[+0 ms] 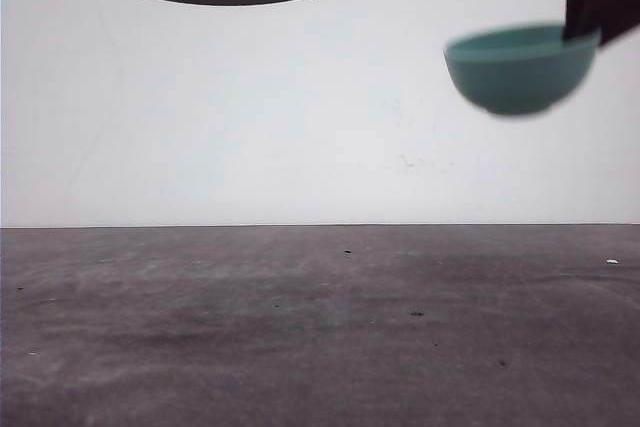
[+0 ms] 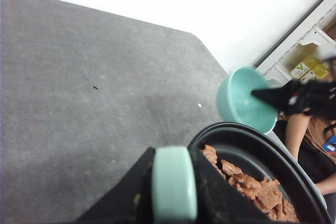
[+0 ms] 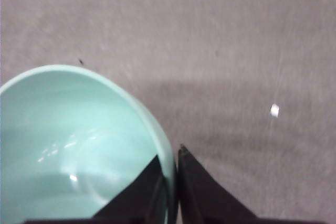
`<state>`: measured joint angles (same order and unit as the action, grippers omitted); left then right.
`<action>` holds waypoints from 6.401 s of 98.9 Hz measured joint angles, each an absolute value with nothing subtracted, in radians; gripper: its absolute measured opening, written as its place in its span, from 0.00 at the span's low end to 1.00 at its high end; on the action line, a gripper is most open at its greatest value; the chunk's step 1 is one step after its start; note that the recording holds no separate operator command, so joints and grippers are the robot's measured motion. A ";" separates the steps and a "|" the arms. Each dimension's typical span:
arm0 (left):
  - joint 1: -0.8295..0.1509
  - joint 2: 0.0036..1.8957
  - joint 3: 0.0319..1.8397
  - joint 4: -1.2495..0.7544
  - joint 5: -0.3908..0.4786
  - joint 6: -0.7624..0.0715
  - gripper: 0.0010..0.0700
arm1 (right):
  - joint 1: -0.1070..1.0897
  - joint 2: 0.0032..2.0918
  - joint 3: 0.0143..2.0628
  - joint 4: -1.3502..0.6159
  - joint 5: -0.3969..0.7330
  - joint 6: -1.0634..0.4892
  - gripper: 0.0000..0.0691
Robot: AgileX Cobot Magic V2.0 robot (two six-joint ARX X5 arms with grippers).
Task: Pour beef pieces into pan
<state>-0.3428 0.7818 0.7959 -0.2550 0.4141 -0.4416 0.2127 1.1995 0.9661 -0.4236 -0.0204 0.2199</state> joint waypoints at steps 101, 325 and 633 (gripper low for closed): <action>-0.343 0.779 0.796 -0.267 0.335 -0.377 0.07 | 0.181 1.309 0.732 -0.206 -0.132 0.366 0.63; -0.289 0.621 0.668 -0.242 0.160 -0.229 0.61 | 0.179 0.661 0.836 -0.492 -0.132 0.206 0.63; -0.050 0.004 0.034 -0.175 -0.072 -0.031 0.03 | 0.179 0.608 0.836 -0.513 -0.131 0.197 0.00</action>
